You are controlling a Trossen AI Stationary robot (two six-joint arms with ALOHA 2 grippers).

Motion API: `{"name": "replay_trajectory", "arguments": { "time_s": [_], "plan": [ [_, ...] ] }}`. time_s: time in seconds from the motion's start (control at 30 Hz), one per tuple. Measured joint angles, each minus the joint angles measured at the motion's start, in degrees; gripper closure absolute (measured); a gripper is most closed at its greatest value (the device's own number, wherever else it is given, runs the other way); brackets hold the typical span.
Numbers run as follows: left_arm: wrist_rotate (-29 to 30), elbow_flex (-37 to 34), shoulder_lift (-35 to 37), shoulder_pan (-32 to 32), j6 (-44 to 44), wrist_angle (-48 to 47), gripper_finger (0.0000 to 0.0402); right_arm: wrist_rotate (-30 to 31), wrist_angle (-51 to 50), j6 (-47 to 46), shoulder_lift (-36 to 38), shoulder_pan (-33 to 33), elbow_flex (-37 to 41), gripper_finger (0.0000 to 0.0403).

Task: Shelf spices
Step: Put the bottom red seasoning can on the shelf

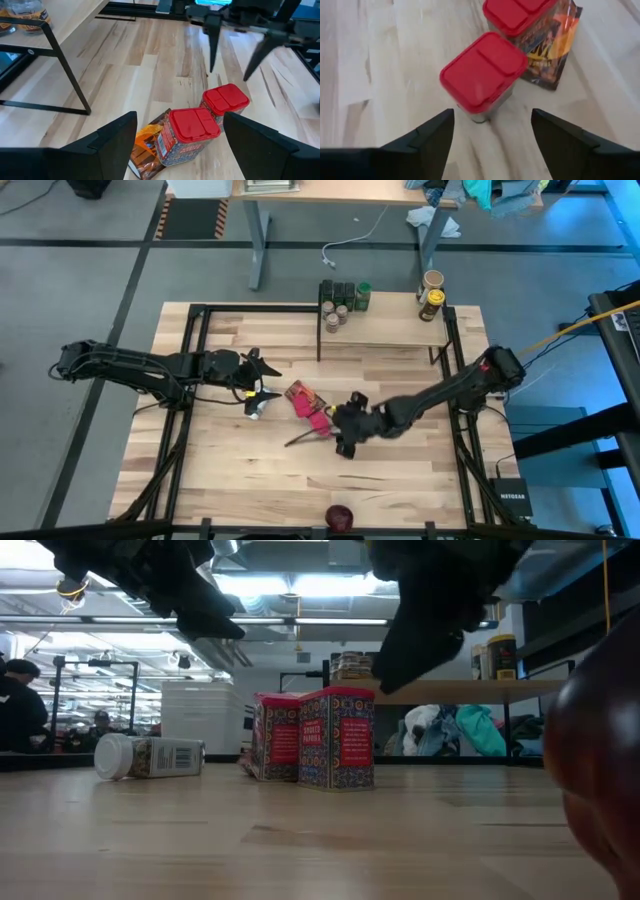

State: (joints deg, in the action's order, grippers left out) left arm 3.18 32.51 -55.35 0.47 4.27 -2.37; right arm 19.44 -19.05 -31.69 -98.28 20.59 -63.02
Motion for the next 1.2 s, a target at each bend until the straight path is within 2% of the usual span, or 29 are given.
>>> {"name": "replay_trajectory", "arguments": {
  "time_s": [0.17,0.27,0.33,0.53,0.77,0.83,1.1,1.2],
  "plan": [
    [0.0,0.0,0.0,0.0,0.5,0.1,0.0111,12.5,6.9,-7.8,-5.6,5.1,0.0,0.013],
    [0.0,0.0,0.0,0.0,0.5,0.0,0.0112,22.5,13.8,-9.0,-9.5,7.4,0.0,0.013],
    [0.0,0.0,0.0,0.0,0.5,0.0,0.0112,25.6,18.6,-8.5,-11.8,8.2,0.0,0.0129],
    [0.0,0.0,0.0,0.0,0.6,-0.4,0.0112,26.5,28.3,-8.6,-17.1,7.8,0.0,0.0129],
    [0.0,0.0,0.0,0.0,3.1,-3.4,0.0112,24.3,29.0,-7.2,-15.9,7.2,0.0,0.0129],
    [0.0,0.0,0.0,0.0,3.2,-3.9,0.0111,25.3,29.0,-6.9,-15.2,7.2,0.0,0.0129],
    [0.0,0.0,0.0,-0.1,3.2,-4.9,0.0112,33.3,18.1,-7.4,-14.2,7.0,0.0,0.0129],
    [0.0,-0.1,0.0,-0.1,3.1,-4.8,0.0112,36.3,13.3,-10.4,-12.2,7.1,0.0,0.0129]
  ]
}}
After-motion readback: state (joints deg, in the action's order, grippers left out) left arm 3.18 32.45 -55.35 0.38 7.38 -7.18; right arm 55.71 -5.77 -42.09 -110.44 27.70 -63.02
